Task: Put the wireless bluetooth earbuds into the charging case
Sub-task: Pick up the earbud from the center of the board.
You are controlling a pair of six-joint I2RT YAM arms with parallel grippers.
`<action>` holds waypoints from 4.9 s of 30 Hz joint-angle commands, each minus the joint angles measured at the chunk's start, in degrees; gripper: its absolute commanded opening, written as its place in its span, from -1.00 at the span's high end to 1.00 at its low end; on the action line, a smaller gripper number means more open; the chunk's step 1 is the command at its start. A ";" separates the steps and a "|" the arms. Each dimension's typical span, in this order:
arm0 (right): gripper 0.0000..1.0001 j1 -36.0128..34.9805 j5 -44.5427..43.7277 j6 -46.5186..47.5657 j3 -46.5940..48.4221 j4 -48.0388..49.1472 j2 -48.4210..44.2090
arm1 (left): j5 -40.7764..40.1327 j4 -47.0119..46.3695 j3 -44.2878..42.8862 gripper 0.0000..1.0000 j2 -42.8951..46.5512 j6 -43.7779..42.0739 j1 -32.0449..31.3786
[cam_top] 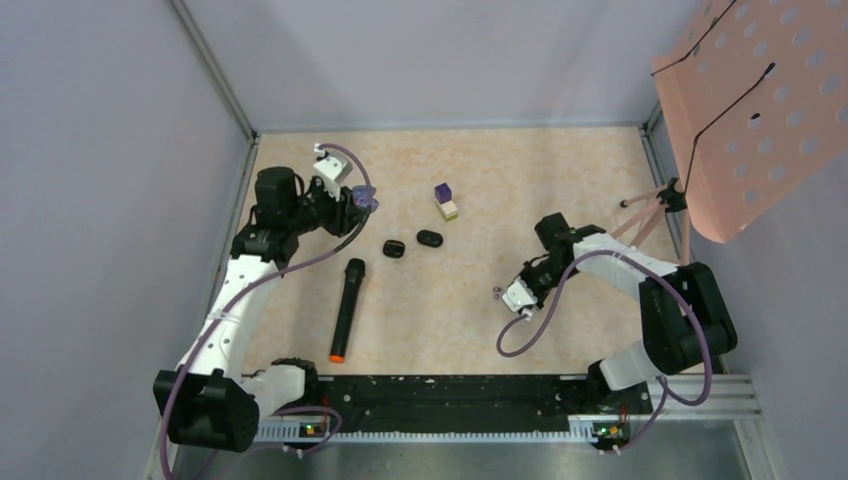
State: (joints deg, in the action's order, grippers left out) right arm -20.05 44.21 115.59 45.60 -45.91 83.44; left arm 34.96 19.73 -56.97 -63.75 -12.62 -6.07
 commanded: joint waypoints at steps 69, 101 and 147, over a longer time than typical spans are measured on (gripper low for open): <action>0.53 -10.56 -17.51 -97.56 51.70 -11.45 30.48 | 0.66 -5.64 -0.22 1.00 1.70 5.93 1.55; 0.25 -5.53 -21.23 -99.08 51.34 -2.58 36.07 | -0.93 -2.53 0.02 1.00 4.60 4.57 1.93; 0.36 -2.58 -9.90 -25.92 17.13 22.48 16.45 | -1.91 -0.57 1.90 1.00 6.99 1.16 2.37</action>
State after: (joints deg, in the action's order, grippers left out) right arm -22.83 27.90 74.17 61.56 -25.65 96.01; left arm 33.54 18.70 -54.30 -57.39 -8.78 -4.14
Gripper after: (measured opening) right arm 0.284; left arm 0.383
